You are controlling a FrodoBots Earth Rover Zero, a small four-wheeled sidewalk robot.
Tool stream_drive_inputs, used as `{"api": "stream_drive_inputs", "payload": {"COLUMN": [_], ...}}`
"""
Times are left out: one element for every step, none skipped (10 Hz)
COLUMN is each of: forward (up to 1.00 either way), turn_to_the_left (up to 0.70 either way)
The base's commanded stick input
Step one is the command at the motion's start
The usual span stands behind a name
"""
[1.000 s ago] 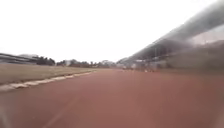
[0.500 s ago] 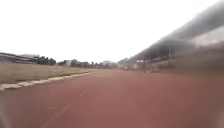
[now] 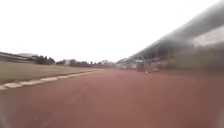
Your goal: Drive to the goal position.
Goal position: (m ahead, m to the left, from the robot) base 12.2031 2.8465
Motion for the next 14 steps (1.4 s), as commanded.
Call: {"api": "stream_drive_inputs", "payload": {"forward": [1.00,1.00,1.00,1.00,1.00,1.00,1.00,1.00,1.00,1.00,1.00,1.00,1.00,1.00], "turn_to_the_left": [0.00,0.00,0.00,0.00,0.00,0.00,0.00,0.00,0.00,0.00,0.00,0.00,0.00,0.00]}}
